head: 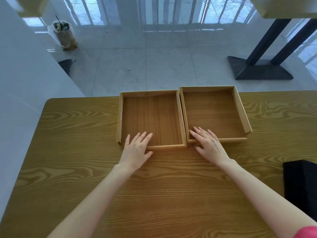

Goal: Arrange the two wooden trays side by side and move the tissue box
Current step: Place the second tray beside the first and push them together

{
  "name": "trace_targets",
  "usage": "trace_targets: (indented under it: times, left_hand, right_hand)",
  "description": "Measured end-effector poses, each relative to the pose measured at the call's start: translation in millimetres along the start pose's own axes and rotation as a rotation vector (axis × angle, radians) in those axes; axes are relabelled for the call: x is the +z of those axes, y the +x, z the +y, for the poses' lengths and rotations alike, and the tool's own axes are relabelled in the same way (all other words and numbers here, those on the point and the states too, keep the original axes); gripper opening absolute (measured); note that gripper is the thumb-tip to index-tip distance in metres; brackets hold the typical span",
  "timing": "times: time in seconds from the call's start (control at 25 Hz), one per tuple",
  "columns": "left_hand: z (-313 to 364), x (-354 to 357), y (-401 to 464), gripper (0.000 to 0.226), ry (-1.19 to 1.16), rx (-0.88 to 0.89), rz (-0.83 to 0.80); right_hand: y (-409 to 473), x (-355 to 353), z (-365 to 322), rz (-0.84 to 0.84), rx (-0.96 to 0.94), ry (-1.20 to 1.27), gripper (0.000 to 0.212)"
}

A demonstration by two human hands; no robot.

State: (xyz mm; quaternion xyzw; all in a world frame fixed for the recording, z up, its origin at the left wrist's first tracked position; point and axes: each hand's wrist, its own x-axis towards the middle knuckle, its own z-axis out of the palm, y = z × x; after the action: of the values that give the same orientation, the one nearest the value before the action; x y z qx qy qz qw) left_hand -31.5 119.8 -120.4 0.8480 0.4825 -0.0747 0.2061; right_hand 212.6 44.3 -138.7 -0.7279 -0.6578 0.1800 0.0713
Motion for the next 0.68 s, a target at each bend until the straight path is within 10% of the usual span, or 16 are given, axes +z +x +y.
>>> trace_targets:
  times: [0.68]
  left_hand:
    - [11.9,8.8,7.4,0.045,0.022,0.013,-0.093]
  right_hand:
    - [-6.5,5.8,4.9,0.04,-0.016,0.074,0.044]
